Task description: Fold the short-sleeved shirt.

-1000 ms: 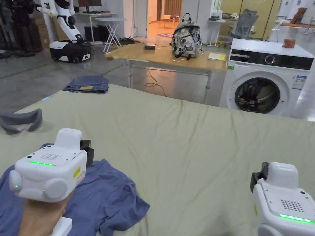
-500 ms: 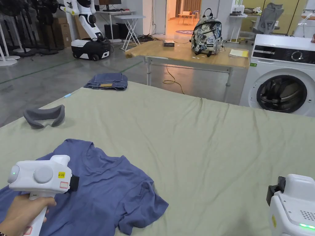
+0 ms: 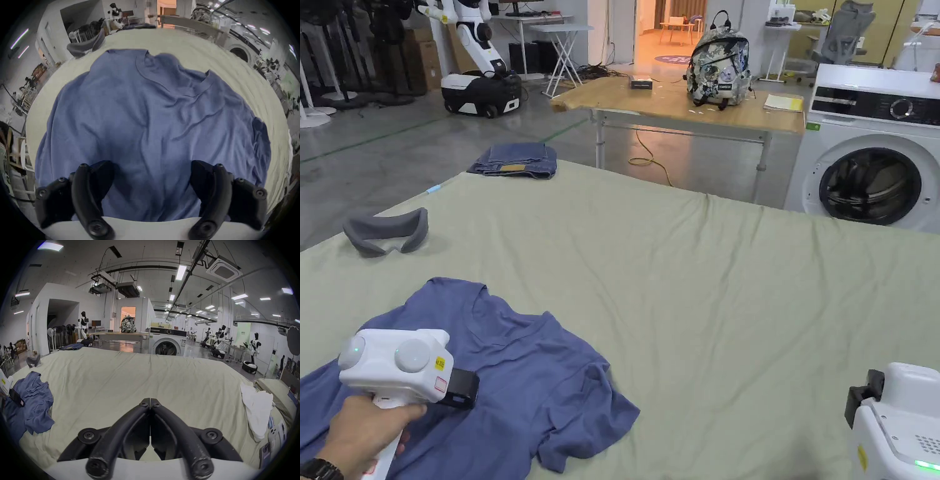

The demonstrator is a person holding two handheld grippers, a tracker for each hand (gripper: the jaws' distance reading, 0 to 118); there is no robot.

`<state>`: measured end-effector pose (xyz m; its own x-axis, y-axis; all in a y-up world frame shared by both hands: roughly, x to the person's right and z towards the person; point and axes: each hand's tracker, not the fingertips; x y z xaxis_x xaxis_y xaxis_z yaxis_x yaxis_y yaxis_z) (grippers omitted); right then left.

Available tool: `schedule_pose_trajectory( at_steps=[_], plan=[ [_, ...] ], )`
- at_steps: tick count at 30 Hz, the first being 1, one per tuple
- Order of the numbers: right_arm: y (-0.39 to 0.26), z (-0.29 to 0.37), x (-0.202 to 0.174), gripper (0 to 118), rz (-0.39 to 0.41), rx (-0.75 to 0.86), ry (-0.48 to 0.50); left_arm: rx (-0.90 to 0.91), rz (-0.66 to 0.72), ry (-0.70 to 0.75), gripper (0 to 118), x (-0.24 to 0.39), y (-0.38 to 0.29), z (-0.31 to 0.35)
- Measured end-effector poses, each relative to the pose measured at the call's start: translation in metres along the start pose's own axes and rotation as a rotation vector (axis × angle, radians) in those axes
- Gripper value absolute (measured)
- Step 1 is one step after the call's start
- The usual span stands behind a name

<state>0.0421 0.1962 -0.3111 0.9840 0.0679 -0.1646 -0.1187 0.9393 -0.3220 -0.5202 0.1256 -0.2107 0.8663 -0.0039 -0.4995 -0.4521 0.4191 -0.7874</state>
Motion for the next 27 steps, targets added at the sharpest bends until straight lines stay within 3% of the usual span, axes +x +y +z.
schedule_pose_trajectory(
  at_steps=[2, 4, 5, 6, 7, 13, 17, 27],
  plan=[
    [-0.001, 0.000, 0.000, 0, -0.001, -0.003, 0.003, 0.043, -0.029, 0.015, 82, 0.016, -0.015, 0.017],
    [-0.002, 0.001, -0.001, 0, 0.001, -0.004, 0.005, 0.075, -0.076, 0.025, 50, 0.024, -0.020, 0.023],
    [-0.003, 0.001, -0.001, 0, 0.002, -0.004, 0.007, 0.111, -0.105, 0.030, 24, 0.026, -0.019, 0.026],
    [-0.004, 0.001, -0.001, 0, 0.004, -0.005, 0.008, 0.105, -0.103, 0.036, 8, 0.029, -0.021, 0.027],
    [-0.005, 0.001, -0.001, 0, 0.006, -0.009, 0.009, 0.099, -0.094, 0.024, 2, 0.030, -0.022, 0.027],
    [-0.007, 0.001, 0.001, 0, -0.001, -0.018, 0.009, 0.157, -0.008, -0.079, 0, -0.001, -0.017, 0.025],
    [-0.006, 0.003, 0.005, 0, -0.013, -0.018, 0.000, 0.247, 0.045, -0.178, 0, -0.014, -0.017, 0.057],
    [0.004, 0.012, 0.014, 0, -0.041, 0.022, -0.017, 0.465, 0.047, -0.197, 0, -0.027, -0.005, 0.122]
  ],
)
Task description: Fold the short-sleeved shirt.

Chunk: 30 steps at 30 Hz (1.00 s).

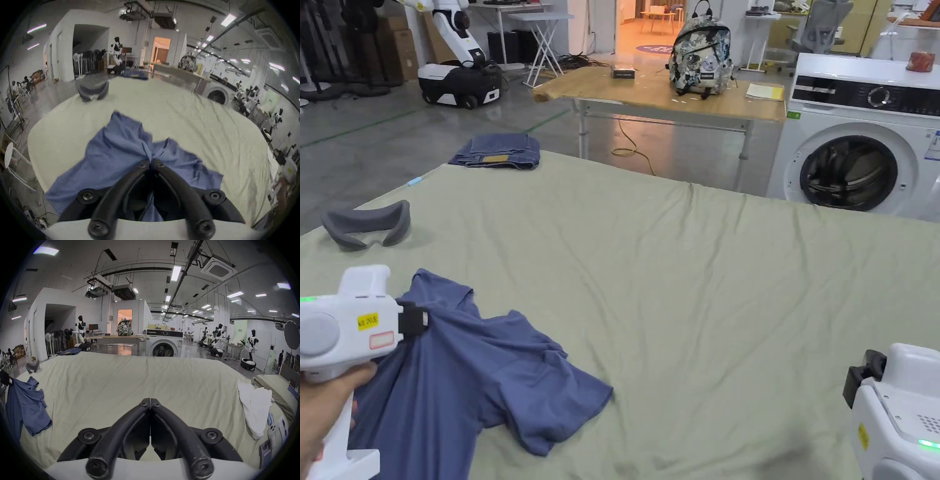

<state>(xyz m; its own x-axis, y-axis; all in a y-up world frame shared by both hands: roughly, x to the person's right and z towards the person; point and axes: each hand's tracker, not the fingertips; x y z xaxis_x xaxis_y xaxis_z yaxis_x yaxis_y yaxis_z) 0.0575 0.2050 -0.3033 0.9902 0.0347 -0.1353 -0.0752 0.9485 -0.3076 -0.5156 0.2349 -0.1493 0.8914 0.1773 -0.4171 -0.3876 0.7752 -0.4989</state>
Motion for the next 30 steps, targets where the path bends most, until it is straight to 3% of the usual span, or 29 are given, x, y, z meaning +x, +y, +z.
schedule_pose_trajectory(
  at_steps=[13, 22, 30],
  plan=[
    [0.024, 0.025, 0.014, 0, -0.014, 0.072, -0.010, 0.266, -0.182, -0.244, 0, 0.137, 0.111, 0.062],
    [0.029, 0.045, 0.041, 0, 0.004, 0.103, -0.052, 0.267, -0.305, -0.504, 0, 0.295, 0.115, 0.060],
    [0.030, 0.062, 0.080, 0, 0.001, 0.109, -0.121, 0.173, -0.421, -0.735, 0, 0.436, 0.058, 0.039]
  ],
)
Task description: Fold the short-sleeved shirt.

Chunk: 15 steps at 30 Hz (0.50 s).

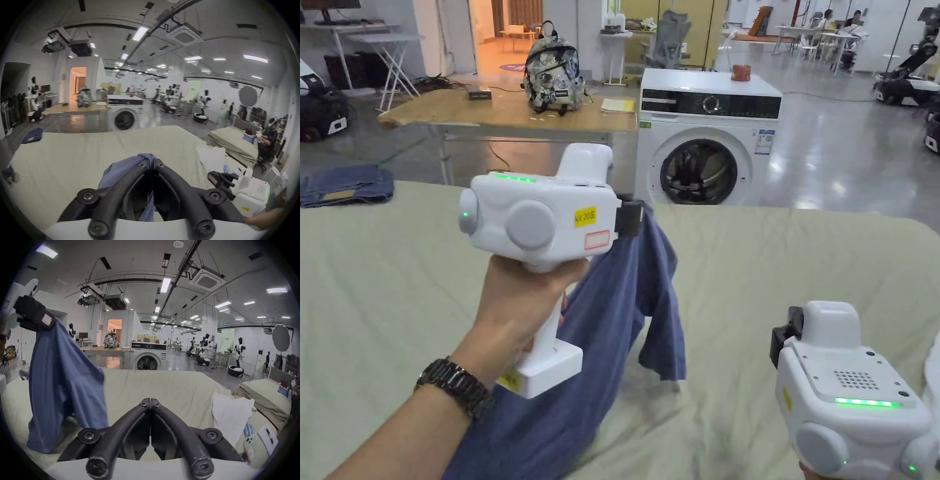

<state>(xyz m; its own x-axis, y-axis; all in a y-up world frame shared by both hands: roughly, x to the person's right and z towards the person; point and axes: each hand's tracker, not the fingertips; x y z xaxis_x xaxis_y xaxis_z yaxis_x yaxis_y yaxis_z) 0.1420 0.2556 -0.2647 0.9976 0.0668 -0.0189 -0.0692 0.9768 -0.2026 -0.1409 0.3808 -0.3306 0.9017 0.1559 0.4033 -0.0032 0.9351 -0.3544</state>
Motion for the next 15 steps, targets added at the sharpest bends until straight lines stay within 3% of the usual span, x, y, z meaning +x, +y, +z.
schedule_pose_trajectory(
  at_steps=[10, 12, 15],
  plan=[
    [-0.009, 0.008, 0.036, 0, -0.003, -0.022, -0.060, -0.221, 0.046, -0.146, 0, 0.074, -0.102, -0.061],
    [-0.011, 0.007, 0.039, 0, -0.004, -0.032, -0.065, -0.252, 0.070, -0.152, 10, 0.070, -0.121, -0.065],
    [-0.014, 0.007, 0.039, 0, -0.012, -0.045, -0.064, -0.259, 0.078, -0.119, 38, 0.069, -0.136, -0.057]
  ],
)
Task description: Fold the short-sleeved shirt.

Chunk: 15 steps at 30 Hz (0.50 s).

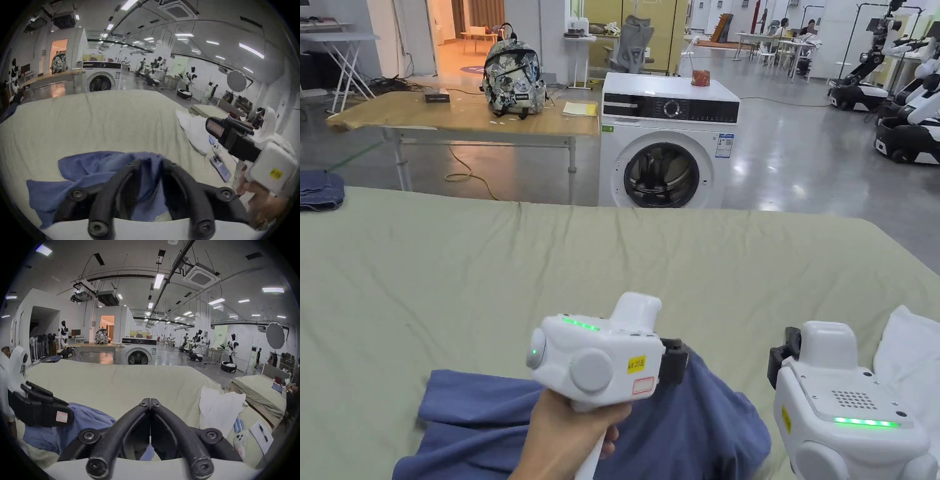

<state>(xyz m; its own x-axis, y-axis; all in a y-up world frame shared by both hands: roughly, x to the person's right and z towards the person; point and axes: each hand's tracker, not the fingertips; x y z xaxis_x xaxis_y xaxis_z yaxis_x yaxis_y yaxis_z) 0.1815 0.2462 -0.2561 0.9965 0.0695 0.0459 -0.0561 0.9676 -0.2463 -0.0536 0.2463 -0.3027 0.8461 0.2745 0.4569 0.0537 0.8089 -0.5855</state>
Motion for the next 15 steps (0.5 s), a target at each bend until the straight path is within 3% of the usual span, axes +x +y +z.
schedule_pose_trajectory(
  at_steps=[4, 8, 12, 13, 15],
  plan=[
    [0.001, 0.001, -0.006, 0, -0.002, -0.001, 0.014, 0.085, 0.068, 0.031, 48, -0.023, 0.002, 0.032],
    [0.006, 0.001, -0.016, 0, -0.006, 0.008, 0.037, 0.197, 0.120, 0.096, 72, -0.051, 0.004, 0.078],
    [0.009, 0.002, -0.030, 0, -0.012, 0.016, 0.062, 0.177, 0.135, 0.226, 72, -0.084, -0.007, 0.112],
    [0.009, 0.001, -0.034, 0, -0.015, 0.015, 0.067, 0.175, 0.142, 0.260, 64, -0.093, -0.011, 0.116],
    [0.009, 0.001, -0.041, 0, -0.021, 0.016, 0.082, 0.174, 0.153, 0.328, 13, -0.106, -0.025, 0.128]
  ],
)
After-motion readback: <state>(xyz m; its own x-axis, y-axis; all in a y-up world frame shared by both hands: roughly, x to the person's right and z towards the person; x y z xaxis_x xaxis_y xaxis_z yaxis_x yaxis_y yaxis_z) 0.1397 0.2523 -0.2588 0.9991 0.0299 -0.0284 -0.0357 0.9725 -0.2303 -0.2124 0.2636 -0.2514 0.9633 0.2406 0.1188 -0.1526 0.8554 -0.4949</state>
